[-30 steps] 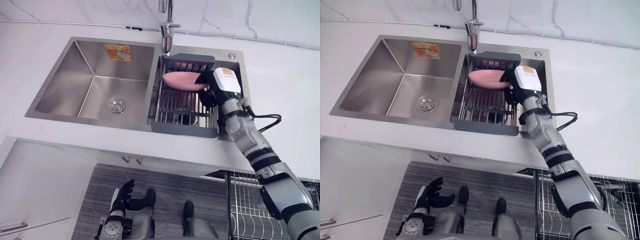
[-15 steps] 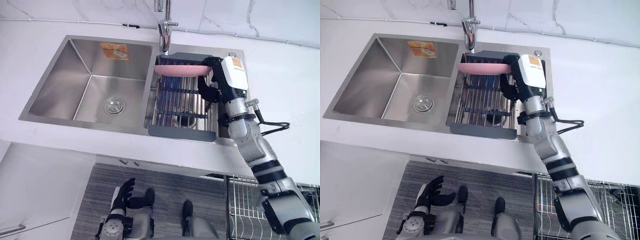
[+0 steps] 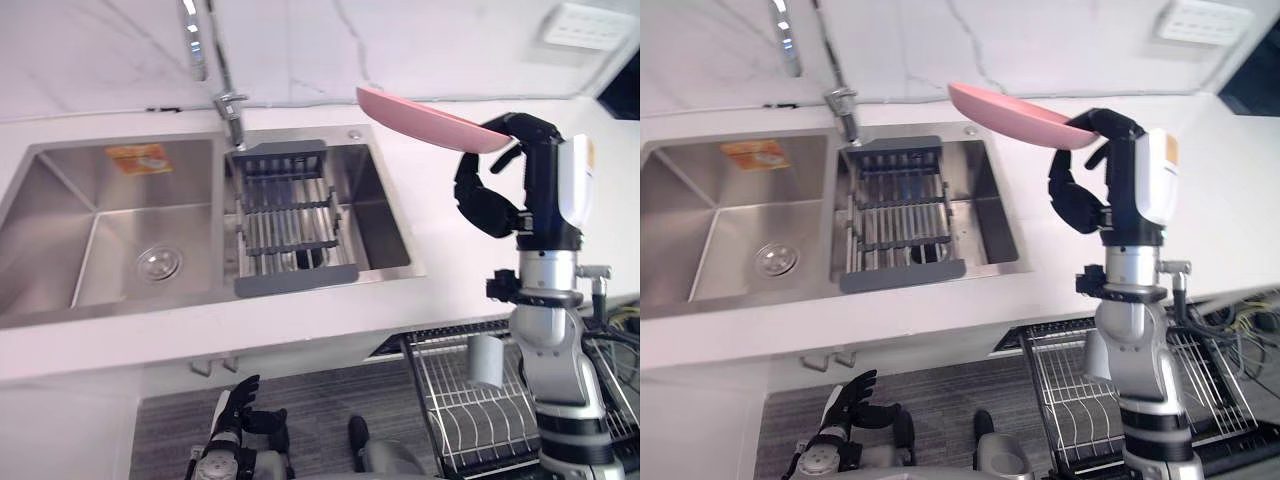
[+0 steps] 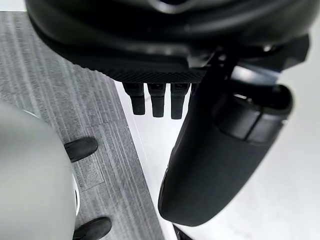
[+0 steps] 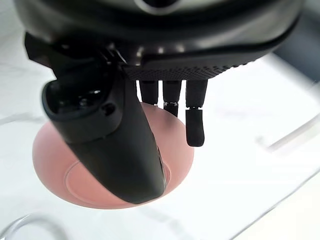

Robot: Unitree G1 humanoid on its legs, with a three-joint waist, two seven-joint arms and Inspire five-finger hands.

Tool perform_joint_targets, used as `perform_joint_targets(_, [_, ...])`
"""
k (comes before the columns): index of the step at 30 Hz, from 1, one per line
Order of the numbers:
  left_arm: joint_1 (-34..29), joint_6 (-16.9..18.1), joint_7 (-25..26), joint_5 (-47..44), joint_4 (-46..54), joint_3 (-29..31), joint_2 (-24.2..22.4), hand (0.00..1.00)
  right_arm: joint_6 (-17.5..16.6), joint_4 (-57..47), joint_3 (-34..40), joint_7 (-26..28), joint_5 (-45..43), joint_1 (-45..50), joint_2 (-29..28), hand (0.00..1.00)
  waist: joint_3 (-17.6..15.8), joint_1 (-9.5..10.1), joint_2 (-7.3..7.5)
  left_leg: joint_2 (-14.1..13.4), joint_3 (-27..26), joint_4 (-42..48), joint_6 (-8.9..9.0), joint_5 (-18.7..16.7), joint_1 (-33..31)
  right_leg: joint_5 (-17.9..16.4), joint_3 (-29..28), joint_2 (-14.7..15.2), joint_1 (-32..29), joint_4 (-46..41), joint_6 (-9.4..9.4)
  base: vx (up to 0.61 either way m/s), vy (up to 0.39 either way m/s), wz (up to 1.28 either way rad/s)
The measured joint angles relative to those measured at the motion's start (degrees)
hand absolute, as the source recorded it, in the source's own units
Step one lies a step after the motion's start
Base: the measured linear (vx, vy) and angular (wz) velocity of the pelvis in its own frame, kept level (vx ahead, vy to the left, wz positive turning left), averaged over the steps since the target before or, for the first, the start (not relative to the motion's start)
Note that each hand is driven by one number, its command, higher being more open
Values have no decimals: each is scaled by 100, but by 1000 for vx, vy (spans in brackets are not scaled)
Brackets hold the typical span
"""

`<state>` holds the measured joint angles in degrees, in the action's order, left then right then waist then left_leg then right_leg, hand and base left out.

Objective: Walk over to the sink, pick up the cup, carry it to the dishwasher, place the cup inside the dishwasher, then close the dishwasher door

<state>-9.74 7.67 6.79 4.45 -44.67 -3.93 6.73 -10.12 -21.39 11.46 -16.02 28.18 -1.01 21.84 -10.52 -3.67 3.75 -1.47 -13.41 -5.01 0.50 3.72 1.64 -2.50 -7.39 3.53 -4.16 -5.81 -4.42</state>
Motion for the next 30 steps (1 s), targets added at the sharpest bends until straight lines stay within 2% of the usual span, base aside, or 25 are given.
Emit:
perform_joint_targets(7, [-63, 4, 22, -4, -205, 22, -37, 90, -12, -146, 449, 4, 4, 1103, -514, 30, 159, -320, -20, -21, -890, 8, 6, -193, 216, 171, -877, -152, -184, 15, -74, 18, 6, -70])
perform_joint_targets(9, [-64, 4, 30, -10, -252, 30, -78, 90, 7, -123, 500, 7, 3, 1327, -610, 30, 160, -473, -27, -16, -1133, 102, 5, -298, 219, 214, -1112, -166, -261, 8, -108, -13, 12, -62])
perform_joint_targets(13, [-60, 29, 36, -85, -262, 131, -284, 90, 108, 146, 693, 7, 4, 1537, -622, 30, 163, -588, -157, -48, -1556, 450, 6, -610, 228, 223, -1368, -179, -333, -59, -132, -24, 8, -51])
perform_joint_targets(14, [-55, 31, 38, -117, -258, 137, -325, 90, 122, 196, 708, 7, 4, 1537, -622, 30, 151, -587, -186, -57, -1621, 507, 17, -658, 227, 219, -1381, -189, -358, -83, -134, -28, -3, -51])
perform_joint_targets(19, [15, 45, 38, -131, -210, 135, -567, 90, 315, 320, 797, 7, 4, 1590, -620, 30, -34, -584, -536, -214, -2095, 1135, -4, -996, -162, 159, -1401, -200, -830, -373, -91, -16, -19, -43])
perform_joint_targets(21, [35, 45, 37, -132, -187, 134, -606, 90, 354, 404, 800, 6, 5, 1578, -618, 30, -100, -573, -609, -318, -2222, 1378, 16, -1108, -300, 162, -1365, -216, -978, -447, -86, 9, -31, -34])
perform_joint_targets(25, [180, 93, 39, -158, -19, 120, -614, 90, 441, 830, 799, -1, -4, 1462, -604, 30, -365, -502, -675, -651, -2431, 2034, 83, -1459, -581, 186, -1153, -274, -1248, -620, -51, 10, -22, -30])
perform_joint_targets(27, [283, 112, 39, -159, 58, 114, -614, 90, 504, 1086, 786, 3, -26, 1342, -580, 30, -499, -488, -693, -735, -2502, 2215, 83, -1556, -700, 196, -1124, -290, -1371, -703, -49, 33, 15, -19])
perform_joint_targets(30, [434, 153, 40, -161, 184, 106, -610, 90, 611, 1512, 774, 3, -236, 1106, -506, 30, -716, -471, -740, -810, -2608, 2387, 72, -1621, -846, 254, -1133, -298, -1522, -771, -140, 39, 27, -10])
